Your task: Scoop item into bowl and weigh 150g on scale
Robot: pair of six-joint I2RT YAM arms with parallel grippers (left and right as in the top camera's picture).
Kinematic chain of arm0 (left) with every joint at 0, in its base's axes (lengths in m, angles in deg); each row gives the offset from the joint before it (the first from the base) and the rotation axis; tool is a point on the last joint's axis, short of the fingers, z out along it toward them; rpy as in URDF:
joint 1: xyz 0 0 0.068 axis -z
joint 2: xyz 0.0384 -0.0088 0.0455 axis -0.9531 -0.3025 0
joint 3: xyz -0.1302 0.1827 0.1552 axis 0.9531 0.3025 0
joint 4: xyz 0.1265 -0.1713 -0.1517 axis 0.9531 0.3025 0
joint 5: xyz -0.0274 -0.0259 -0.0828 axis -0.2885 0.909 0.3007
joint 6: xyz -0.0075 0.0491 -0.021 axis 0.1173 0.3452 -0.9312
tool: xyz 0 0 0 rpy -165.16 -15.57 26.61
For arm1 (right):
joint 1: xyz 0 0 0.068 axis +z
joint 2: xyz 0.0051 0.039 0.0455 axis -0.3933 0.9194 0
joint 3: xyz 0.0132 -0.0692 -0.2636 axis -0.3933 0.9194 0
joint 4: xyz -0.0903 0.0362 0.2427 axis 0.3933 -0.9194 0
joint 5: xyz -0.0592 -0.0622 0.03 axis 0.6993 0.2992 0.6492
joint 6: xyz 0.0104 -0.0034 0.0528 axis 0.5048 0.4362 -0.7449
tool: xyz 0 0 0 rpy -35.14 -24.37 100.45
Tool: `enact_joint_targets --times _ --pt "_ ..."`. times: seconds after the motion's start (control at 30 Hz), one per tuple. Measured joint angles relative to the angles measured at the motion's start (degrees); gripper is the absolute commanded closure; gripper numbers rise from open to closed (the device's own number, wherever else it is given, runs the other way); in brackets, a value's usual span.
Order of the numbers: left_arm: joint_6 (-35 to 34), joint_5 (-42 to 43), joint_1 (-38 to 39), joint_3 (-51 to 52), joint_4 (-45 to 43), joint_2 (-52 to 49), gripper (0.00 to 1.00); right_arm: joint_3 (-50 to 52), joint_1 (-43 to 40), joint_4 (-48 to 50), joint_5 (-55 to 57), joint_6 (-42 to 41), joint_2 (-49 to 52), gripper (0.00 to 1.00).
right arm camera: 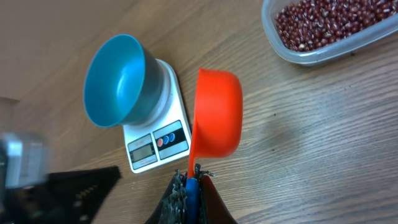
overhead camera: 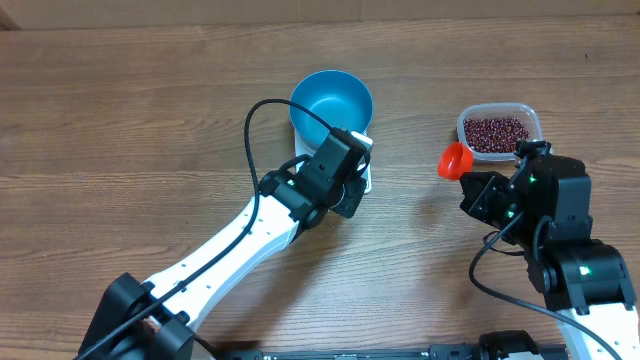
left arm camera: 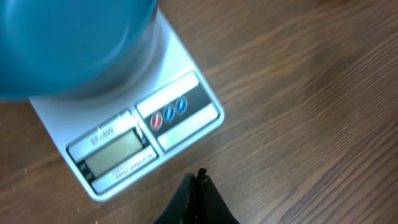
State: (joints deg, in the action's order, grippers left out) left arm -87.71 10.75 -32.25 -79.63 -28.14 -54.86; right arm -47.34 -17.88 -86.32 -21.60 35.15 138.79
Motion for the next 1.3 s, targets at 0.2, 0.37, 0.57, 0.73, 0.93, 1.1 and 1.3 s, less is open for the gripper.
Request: enact_joint_targets --times 0.2,0.37,0.57,0.73,0.93,1.1,1.3 --pt "0.6 0.2 -0.1 0.0 -1.8 0.1 0.96 0.0 0.0 0.1 0.3 0.0 2.6 0.96" --pt "1.6 -0.7 -0.1 0.0 -3.6 -2.0 0.96 0.0 0.0 0.3 0.3 0.0 3.3 0.96" --pt "3.4 -2.8 -0.1 0.0 -5.1 -5.9 0.96 0.0 0.0 0.3 0.3 0.0 3.3 0.96" --pt "3.7 -6.1 -0.1 0.0 -6.1 -8.9 0.96 0.0 0.0 0.3 0.3 0.0 3.3 0.96" --pt "3.8 -7.8 -0.1 0.0 -8.0 -12.3 0.96 0.0 0.0 0.3 0.3 0.0 3.3 0.96" --pt "3.8 -8.0 -0.1 0.0 -8.9 -13.9 0.96 0.0 0.0 0.3 0.3 0.0 3.3 0.96" --pt "3.8 -8.0 -0.1 0.0 -8.9 -14.1 0.96 0.0 0.0 0.3 0.3 0.0 3.3 0.96"
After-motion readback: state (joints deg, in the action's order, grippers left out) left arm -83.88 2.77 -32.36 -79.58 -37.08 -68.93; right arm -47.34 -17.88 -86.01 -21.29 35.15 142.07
